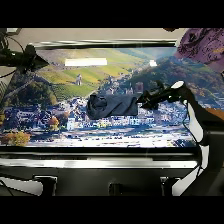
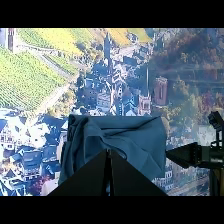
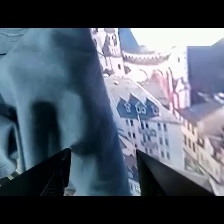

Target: Fold the clothes and pants, and hang the long-sleeved shirts on hangers.

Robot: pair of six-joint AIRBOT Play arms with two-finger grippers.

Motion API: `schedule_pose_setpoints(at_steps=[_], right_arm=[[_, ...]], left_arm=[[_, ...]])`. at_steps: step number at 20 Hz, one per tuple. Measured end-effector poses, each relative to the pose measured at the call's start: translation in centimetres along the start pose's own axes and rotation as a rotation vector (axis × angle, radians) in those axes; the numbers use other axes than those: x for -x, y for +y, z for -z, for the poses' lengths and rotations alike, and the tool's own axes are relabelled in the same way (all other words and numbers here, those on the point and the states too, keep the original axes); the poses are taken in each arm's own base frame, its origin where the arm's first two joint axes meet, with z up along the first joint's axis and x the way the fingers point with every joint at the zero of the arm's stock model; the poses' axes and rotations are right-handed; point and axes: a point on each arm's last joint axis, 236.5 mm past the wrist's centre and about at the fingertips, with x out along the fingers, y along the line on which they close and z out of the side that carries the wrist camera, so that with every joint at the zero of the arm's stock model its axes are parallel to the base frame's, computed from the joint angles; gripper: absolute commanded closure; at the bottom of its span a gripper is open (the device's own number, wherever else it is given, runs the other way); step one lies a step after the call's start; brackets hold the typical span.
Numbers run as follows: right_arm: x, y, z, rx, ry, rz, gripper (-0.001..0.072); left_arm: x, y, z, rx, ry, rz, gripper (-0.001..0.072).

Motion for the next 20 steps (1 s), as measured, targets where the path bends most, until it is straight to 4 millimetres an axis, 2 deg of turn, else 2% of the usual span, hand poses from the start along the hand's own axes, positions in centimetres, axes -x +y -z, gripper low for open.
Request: schedule_pose_setpoints(at_steps=[2,4,6,7,10,12,14,16,20], right_arm=[[-1.2,0.3,0.2,0.001,0.009,-0.011,0.0242],[-2.1,0.6,0.0,0.002,0.000,-0.018,0.0359],[-2.8,0.7,-0.3,0.013,-0.015,-0.012,0.0554],[-3.2,0.8,-0.3,0.020,-0.019,-0.008,0.0684],[-3.7,1.6,-0.3,0.042,-0.025,-0.026,0.0682],[-3.1,3.0,-0.5,0.042,-0.036,-0.070,0.0682],[-0.9,4.7,-1.6,0.044,-0.082,-0.113,0.0683],[2.8,6.2,-3.4,0.045,-0.161,-0.147,0.0683],[13.1,8.7,-7.1,0.046,-0.360,-0.193,0.0683]], left_arm=[[0.0,0.0,0.0,-0.007,0.000,0.000,0.0689],[-0.1,0.1,0.0,-0.009,0.001,-0.001,0.0689],[-0.2,0.2,0.0,-0.010,0.004,-0.001,0.0689],[-0.3,0.3,0.0,-0.010,0.006,-0.002,0.0689],[-0.6,0.5,0.2,-0.004,0.013,-0.004,0.0689],[-0.7,0.7,0.3,-0.002,0.017,-0.004,0.0689],[-0.8,0.7,0.3,-0.001,0.019,-0.005,0.0689],[-0.8,0.8,0.4,0.001,0.021,-0.005,0.0689],[-0.8,0.8,0.4,0.001,0.023,-0.005,0.0689]])
